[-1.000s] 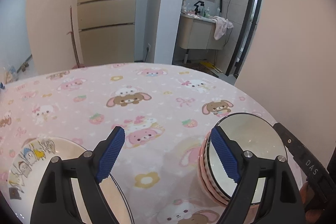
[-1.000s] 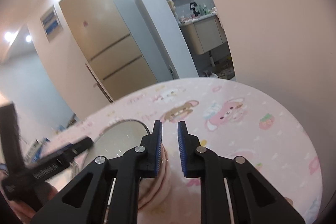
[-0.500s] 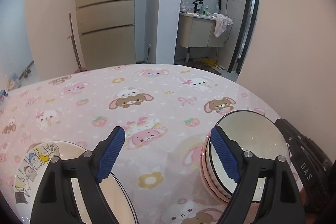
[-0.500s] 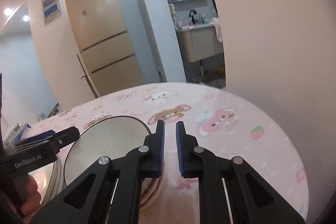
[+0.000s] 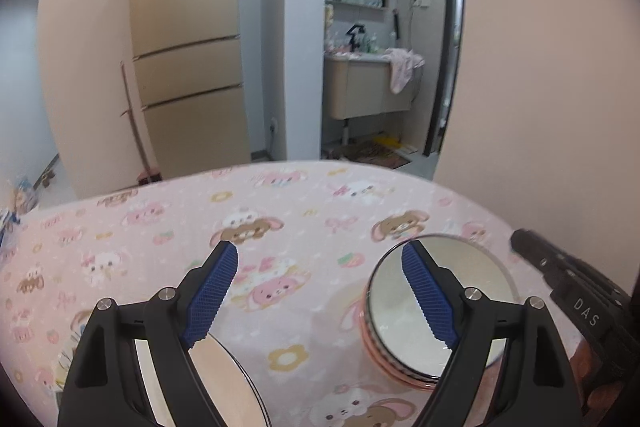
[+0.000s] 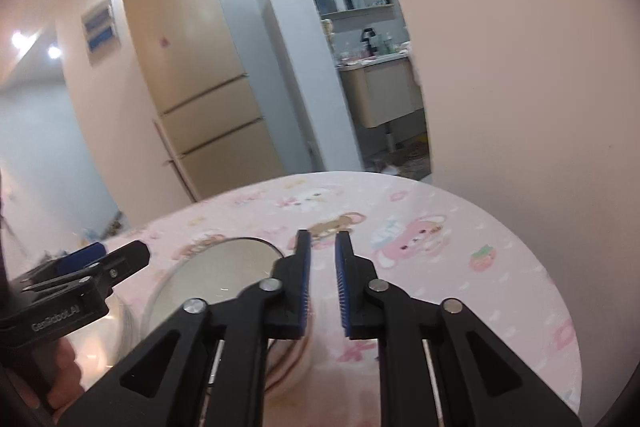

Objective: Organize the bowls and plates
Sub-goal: 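Lift the bowl stack off the table with both tools, tilting it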

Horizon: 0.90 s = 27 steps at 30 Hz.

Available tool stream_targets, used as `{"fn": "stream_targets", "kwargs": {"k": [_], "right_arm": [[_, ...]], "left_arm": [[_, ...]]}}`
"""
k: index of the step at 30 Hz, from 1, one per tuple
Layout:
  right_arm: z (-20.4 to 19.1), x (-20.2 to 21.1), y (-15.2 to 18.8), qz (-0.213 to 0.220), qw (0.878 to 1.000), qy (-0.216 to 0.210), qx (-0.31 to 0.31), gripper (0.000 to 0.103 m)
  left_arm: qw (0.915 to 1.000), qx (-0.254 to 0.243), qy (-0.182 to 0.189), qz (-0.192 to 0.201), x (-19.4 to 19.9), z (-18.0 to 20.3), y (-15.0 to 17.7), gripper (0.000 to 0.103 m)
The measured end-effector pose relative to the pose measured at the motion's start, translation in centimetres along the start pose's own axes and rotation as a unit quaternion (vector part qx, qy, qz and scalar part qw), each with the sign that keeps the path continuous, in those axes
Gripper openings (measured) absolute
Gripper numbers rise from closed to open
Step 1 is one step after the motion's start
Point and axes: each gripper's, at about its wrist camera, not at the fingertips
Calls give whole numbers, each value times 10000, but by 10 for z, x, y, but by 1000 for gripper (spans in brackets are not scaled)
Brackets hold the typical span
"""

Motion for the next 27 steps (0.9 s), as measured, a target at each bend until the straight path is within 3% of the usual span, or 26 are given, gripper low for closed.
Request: {"fn": "stream_targets", "kwargs": {"k": [2, 5, 9, 12, 14, 16, 20, 22, 23, 24, 25, 27], "right_arm": [[3, 4, -7, -171, 9994, -306, -51, 22], [8, 9, -19, -439, 9968, -646, -196, 61], [18, 13, -32, -758, 9907, -976, -566, 69], [28, 0, -28, -1282, 9821, -957, -993, 72], [34, -11, -19, -1471, 9720, -1236, -1356, 72], [34, -24, -7, -1673, 9646, -1359, -1521, 72], [30, -43, 14, -1955, 9563, -1353, -1701, 72], [31, -49, 18, -1943, 9532, -1420, -1830, 67], [30, -51, 20, -1935, 9527, -1446, -1845, 60], [28, -53, 21, -1958, 9529, -1457, -1802, 56], [27, -56, 21, -1987, 9534, -1446, -1749, 56], [25, -61, 23, -1985, 9543, -1373, -1764, 56]], "left_arm": [[9998, 23, 197, -8, 8, 1, -6, 87], [9975, -31, 699, -58, 15, 3, -10, 90], [9977, 130, 640, -175, 10, 2, -11, 91], [9968, 309, 596, -430, -3, -3, -8, 93], [9927, 521, 589, -912, -19, -7, -4, 95], [9837, 688, 611, -1547, -39, -11, 4, 95], [9724, 1001, 739, -1974, -56, -16, 18, 95], [9684, 1070, 851, -2086, -61, -17, 23, 95], [9631, 1157, 957, -2233, -65, -17, 26, 95], [9594, 1206, 988, -2349, -69, -18, 29, 91], [9561, 1213, 959, -2489, -72, -18, 32, 80], [9666, 873, 706, -2303, -70, -11, 33, 66]]}}
Point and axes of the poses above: each gripper's, at about its wrist camera, not at the fingertips, and x roughly against the way its jaws point, z to its right, y to its underside, and after that the axes turned 11 degrees about x, right-handed
